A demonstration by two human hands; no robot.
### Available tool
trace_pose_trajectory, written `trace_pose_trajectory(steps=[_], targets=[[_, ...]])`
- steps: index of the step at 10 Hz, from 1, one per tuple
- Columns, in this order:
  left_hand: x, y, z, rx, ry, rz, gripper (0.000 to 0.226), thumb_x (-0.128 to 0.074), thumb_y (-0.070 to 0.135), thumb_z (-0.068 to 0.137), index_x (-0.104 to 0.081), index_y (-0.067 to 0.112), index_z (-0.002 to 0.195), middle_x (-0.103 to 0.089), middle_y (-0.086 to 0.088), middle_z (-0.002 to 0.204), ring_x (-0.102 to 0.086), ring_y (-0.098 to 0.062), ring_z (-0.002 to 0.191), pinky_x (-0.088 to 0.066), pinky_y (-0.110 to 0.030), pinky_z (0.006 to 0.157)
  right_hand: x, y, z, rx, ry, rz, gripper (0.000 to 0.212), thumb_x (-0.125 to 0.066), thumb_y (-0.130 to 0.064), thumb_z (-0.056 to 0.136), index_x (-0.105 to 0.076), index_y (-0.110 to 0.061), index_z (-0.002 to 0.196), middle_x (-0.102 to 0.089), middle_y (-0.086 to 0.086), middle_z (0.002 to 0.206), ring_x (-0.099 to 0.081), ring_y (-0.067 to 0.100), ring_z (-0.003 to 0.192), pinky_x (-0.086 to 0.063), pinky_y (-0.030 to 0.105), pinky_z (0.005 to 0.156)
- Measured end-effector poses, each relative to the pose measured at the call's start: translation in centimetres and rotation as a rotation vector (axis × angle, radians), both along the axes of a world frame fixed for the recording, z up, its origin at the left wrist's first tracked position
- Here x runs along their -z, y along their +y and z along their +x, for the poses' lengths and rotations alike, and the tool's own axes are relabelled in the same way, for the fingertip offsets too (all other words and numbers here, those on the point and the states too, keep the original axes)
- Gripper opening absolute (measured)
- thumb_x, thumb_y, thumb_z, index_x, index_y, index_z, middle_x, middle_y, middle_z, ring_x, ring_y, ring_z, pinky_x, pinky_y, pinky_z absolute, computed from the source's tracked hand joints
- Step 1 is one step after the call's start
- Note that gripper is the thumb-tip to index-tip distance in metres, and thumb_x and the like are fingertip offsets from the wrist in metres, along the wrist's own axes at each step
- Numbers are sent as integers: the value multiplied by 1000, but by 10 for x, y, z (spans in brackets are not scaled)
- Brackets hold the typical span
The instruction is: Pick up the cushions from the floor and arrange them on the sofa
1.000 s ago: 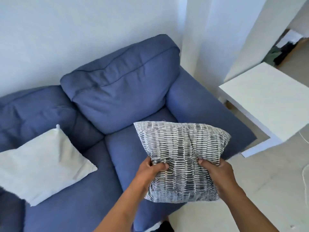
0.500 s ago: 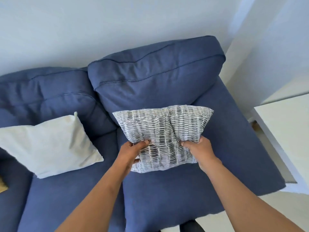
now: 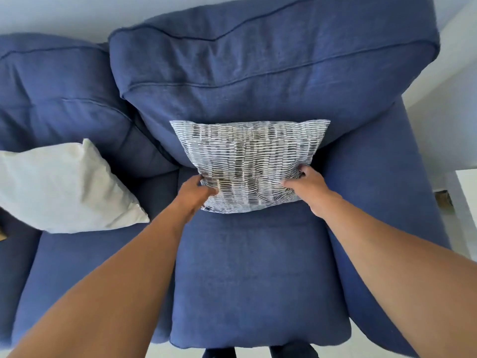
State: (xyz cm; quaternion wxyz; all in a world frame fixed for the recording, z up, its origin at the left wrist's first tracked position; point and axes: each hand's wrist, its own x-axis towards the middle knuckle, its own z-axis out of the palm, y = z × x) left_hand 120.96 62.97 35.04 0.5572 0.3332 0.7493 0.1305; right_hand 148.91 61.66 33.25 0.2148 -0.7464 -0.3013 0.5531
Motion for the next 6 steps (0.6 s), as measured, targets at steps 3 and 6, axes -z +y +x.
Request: trace_pose_trajectory(steps=[3,6], targets=[[-25,70,-16,-343,-129,186,45,-76,37,91,-66,19,131,-73,1,124,-68,-22,114,-51,-45,99,-23,61,15,420,156,229,21,-77,-21,91,-65,-15,108,-69,-6,96,-67,10,84,-55,33,71],[-25,31,-8,-386,-62,239,37,-71,42,97,-66,19,126,-72,3,116,-68,-17,104,-53,-45,100,-34,23,24,286,176,365,33,-72,-15,98,-69,-16,131,-76,4,125,-72,13,110,-56,29,99]])
